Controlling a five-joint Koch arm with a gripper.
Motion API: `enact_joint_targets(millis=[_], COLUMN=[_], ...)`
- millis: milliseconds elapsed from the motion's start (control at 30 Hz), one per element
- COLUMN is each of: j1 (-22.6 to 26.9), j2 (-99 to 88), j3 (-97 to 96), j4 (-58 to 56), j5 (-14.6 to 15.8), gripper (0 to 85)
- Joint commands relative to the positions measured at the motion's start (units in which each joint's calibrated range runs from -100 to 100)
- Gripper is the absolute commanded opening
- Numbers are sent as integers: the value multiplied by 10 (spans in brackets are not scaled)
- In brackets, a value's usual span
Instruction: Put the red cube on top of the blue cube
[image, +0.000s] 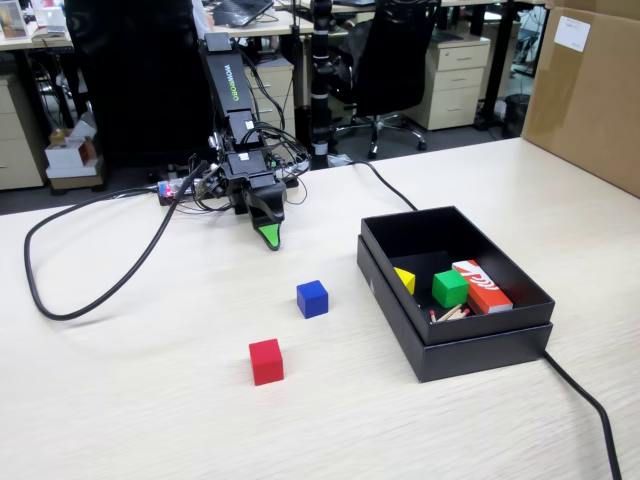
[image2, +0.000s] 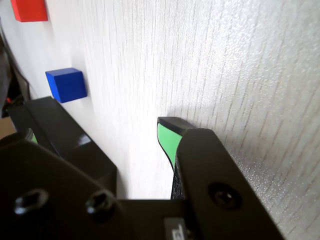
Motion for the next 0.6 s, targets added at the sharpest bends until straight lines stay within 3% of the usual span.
enact_joint_targets(millis=[0, 567], j1=[0, 1], j2=[4, 4], j3=[-7, -7], j4=[-12, -13], j5=[0, -3], gripper=[484, 477])
